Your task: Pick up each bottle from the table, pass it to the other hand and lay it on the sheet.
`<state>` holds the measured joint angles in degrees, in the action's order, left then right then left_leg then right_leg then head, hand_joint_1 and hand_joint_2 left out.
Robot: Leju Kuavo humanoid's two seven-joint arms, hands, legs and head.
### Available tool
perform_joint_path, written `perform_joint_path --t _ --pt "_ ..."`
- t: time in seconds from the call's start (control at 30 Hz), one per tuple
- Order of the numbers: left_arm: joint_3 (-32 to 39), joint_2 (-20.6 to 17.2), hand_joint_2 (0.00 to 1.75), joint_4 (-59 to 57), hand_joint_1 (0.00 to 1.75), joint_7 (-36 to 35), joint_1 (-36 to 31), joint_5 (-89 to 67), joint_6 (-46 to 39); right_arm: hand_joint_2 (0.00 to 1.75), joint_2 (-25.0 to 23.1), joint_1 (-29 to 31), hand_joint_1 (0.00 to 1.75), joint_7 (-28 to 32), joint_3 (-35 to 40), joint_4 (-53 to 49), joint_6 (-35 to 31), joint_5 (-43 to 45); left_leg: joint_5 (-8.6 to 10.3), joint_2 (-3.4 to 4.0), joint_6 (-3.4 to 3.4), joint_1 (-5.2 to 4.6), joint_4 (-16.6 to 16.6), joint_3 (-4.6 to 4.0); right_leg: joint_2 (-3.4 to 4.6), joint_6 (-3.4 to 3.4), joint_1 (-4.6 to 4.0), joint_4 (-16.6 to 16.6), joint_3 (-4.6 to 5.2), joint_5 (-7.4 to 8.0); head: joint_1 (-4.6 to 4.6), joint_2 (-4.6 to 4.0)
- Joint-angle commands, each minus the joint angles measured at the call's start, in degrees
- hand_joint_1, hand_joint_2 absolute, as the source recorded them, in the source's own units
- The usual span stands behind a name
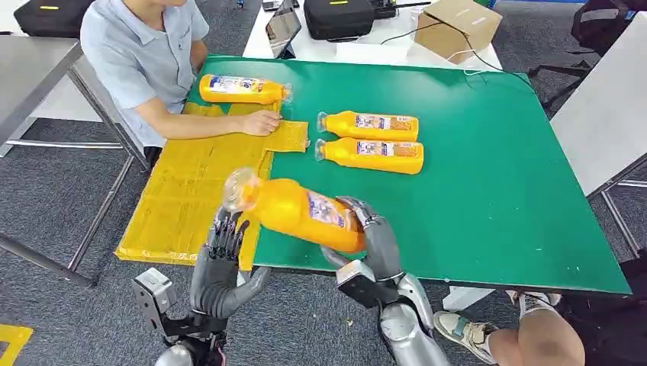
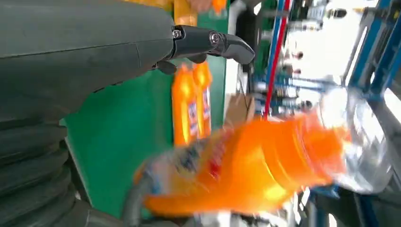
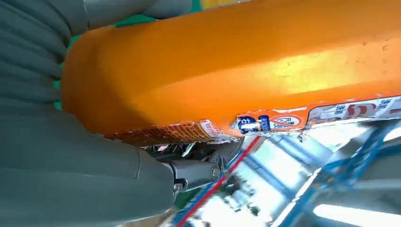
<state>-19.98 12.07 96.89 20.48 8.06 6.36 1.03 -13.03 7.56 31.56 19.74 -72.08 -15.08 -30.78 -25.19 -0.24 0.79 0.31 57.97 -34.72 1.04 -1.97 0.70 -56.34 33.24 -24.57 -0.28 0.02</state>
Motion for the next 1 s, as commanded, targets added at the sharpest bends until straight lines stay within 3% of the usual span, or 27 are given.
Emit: perform_joint_path --t 0.03,0.47,0.5,0.53,0.63,0.67,0.7,0.73,0.77,0.8,0.93,0.97,1.0 --pt "-0.7 -0.8 1.75 -4.9 0.0 -3.2 -5.7 4.4 2.3 1.75 1.3 5.5 1.75 0.3 9.5 5.7 0.6 -0.5 0.02 0.04 -0.02 -0.01 -0.1 0.12 -0.02 0.04 0.0 0.0 -0.11 0.02 0.0 0.0" --pt "-2.5 -1.2 1.75 -9.1 0.0 -4.6 -9.9 4.5 3.9 1.75 1.8 11.1 1.75 -1.1 14.3 10.6 7.1 -1.0 0.03 0.01 -0.03 0.01 -0.1 0.16 -0.09 0.06 -0.01 0.1 -0.18 0.03 0.0 0.0" --pt "-2.5 -1.2 1.75 -9.1 0.14 -4.6 -9.9 4.5 3.9 1.75 1.8 11.1 1.75 -1.1 14.3 10.6 7.1 -1.0 0.04 0.0 -0.01 -0.03 -0.1 0.09 -0.07 0.03 0.03 0.1 -0.09 0.03 0.0 0.0" --pt "-2.5 -1.1 1.75 -9.7 1.68 -4.6 -10.5 4.5 4.0 1.75 1.7 11.8 1.75 -1.5 15.0 11.7 8.1 -1.1 0.03 -0.01 -0.03 -0.01 -0.1 0.21 -0.12 0.07 0.01 0.1 -0.24 0.01 0.0 0.0" --pt "-1.7 -0.7 1.75 -10.2 1.75 -4.0 -11.6 4.7 3.4 1.75 1.6 12.2 1.75 -1.1 15.7 13.5 9.6 -0.4 0.04 -0.04 -0.01 -0.01 -0.1 0.1 -0.12 0.04 0.01 0.1 -0.11 0.02 0.0 0.0" --pt "-1.3 -0.5 1.75 -10.2 1.75 -3.9 -11.8 5.2 3.1 1.75 1.4 11.9 1.66 -0.7 16.0 14.1 10.3 0.2 0.04 -0.08 -0.03 0.0 -0.1 0.2 -0.19 0.07 -0.01 0.1 -0.23 0.0 0.0 0.0" --pt "-1.3 -0.5 1.75 -10.2 1.75 -3.9 -11.9 5.3 3.1 1.75 1.4 11.9 1.4 -0.7 16.1 14.3 10.4 0.2 0.03 -0.06 -0.03 0.0 -0.1 0.16 -0.16 0.06 -0.01 0.1 -0.2 0.0 0.0 0.0" --pt "-0.9 -0.4 1.75 -10.3 1.75 -4.3 -12.2 6.6 3.3 1.75 1.4 12.0 0.8 -0.5 16.6 15.0 10.7 0.3 0.03 -0.04 -0.02 -0.01 -0.1 0.12 -0.12 0.04 0.0 0.1 -0.15 0.01 -0.02 0.0" --pt "-0.7 -0.5 1.75 -10.4 1.75 -4.3 -12.3 6.8 3.3 1.75 1.3 12.0 0.07 -0.5 16.6 15.0 10.7 0.3 0.01 -0.04 -0.03 0.01 -0.1 0.23 -0.15 0.07 -0.03 0.1 -0.26 -0.01 0.0 0.0" --pt "-0.7 -0.5 1.75 -10.4 1.75 -4.3 -12.3 6.8 3.3 1.75 1.3 12.0 0.0 -0.5 16.6 15.0 10.7 0.3 0.02 -0.04 -0.03 0.01 -0.1 0.19 -0.14 0.06 -0.02 0.1 -0.23 -0.01 0.0 0.0" --pt "0.9 -0.4 1.75 -11.6 1.75 -4.7 -13.5 8.8 2.6 1.75 0.7 12.0 0.0 -0.5 16.1 14.7 9.8 1.3 0.04 -0.05 -0.02 0.0 -0.1 0.08 -0.13 0.05 0.0 0.0 -0.1 0.01 -0.02 0.0" --pt "1.2 -0.4 1.75 -11.7 1.75 -4.8 -13.6 9.0 2.4 0.0 0.7 11.8 0.0 -0.6 16.0 14.6 9.5 1.4 0.02 -0.06 -0.03 0.0 -0.1 0.2 -0.17 0.07 -0.01 0.1 -0.24 -0.01 0.0 0.0" --pt "1.6 -0.3 1.75 -11.9 1.75 -5.0 -13.6 9.4 2.0 0.0 0.6 11.7 0.0 -0.7 16.0 14.6 9.2 1.4 0.02 -0.05 -0.03 0.02 -0.1 0.15 -0.16 0.07 -0.03 0.1 -0.19 0.0 0.0 0.0"
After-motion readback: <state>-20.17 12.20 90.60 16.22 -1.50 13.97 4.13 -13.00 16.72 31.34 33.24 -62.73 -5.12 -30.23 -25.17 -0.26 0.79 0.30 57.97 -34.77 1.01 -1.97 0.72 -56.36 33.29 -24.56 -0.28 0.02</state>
